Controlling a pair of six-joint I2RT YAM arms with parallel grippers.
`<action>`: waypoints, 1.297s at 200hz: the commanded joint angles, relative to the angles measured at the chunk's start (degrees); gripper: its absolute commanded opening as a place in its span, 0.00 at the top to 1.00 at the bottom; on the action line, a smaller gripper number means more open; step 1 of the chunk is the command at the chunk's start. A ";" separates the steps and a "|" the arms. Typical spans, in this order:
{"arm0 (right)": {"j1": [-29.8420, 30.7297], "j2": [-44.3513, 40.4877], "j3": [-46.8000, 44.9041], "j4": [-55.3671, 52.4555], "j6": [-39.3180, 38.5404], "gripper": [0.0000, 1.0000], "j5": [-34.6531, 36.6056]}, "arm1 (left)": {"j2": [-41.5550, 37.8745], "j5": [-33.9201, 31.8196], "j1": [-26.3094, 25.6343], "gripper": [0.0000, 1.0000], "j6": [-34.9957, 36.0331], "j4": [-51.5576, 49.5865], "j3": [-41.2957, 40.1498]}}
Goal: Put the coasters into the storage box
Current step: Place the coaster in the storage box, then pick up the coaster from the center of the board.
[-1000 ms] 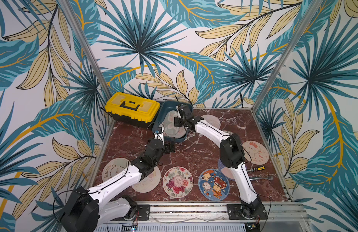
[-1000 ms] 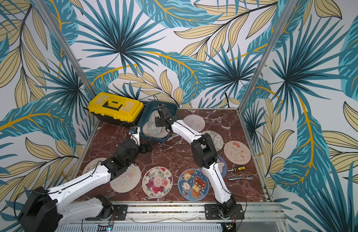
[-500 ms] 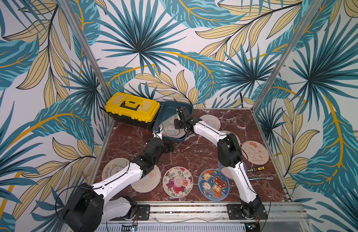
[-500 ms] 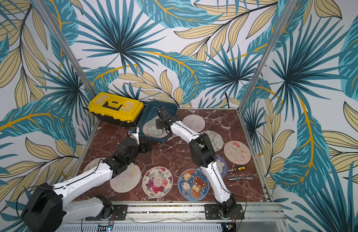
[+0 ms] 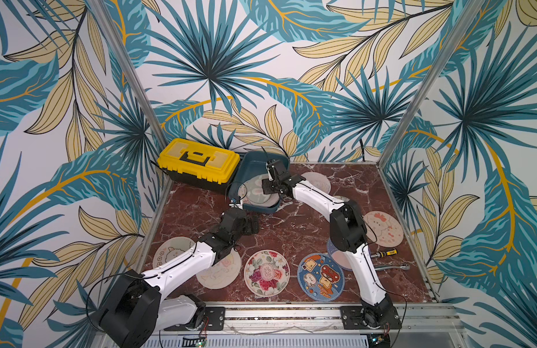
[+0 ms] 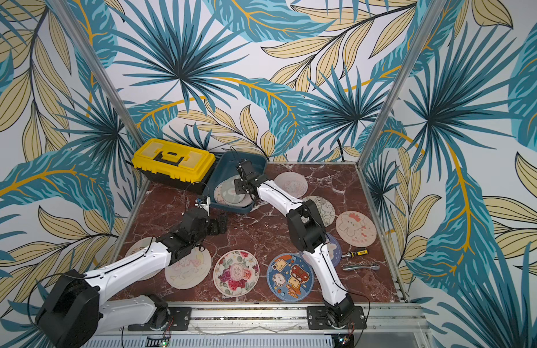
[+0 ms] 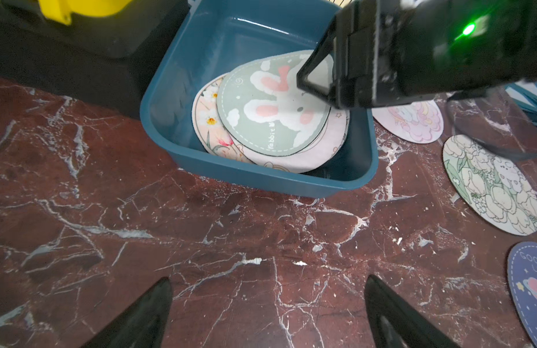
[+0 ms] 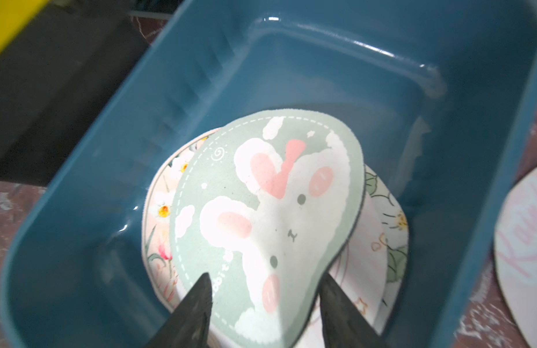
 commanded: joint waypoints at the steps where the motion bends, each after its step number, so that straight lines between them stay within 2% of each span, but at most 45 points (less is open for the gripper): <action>1: -0.18 -5.12 -1.94 -1.83 -0.86 0.43 1.41 | -0.45 0.68 0.43 0.01 -0.64 -2.66 3.52; 31: -0.23 -8.15 -4.95 -2.50 -1.21 0.42 1.26 | 0.17 1.04 0.44 0.01 -1.40 -4.40 4.51; 77: -0.23 -13.85 -13.83 -3.89 -0.95 0.42 -1.71 | 3.63 3.34 0.43 0.00 -1.84 -17.49 10.05; 120: -0.23 -22.01 -26.27 -3.02 0.09 0.42 -4.03 | 0.91 6.24 0.35 0.00 -2.70 -19.14 8.14; 158: -0.23 -26.66 -32.85 -4.74 0.60 0.42 -8.97 | 1.57 10.00 -0.12 0.00 -3.24 -21.74 7.19; 183: -0.23 -28.93 -37.80 -5.02 1.30 0.42 -11.35 | 1.57 13.30 -1.80 0.00 -3.62 -23.19 5.70; 226: -0.06 -34.28 -48.81 -1.38 4.01 0.42 -15.63 | 0.67 11.72 -8.52 0.00 -5.14 -27.18 4.41; 259: 1.08 -38.94 -56.35 -0.60 5.26 0.42 -16.79 | -2.11 11.46 -11.54 0.00 -7.97 -28.84 1.26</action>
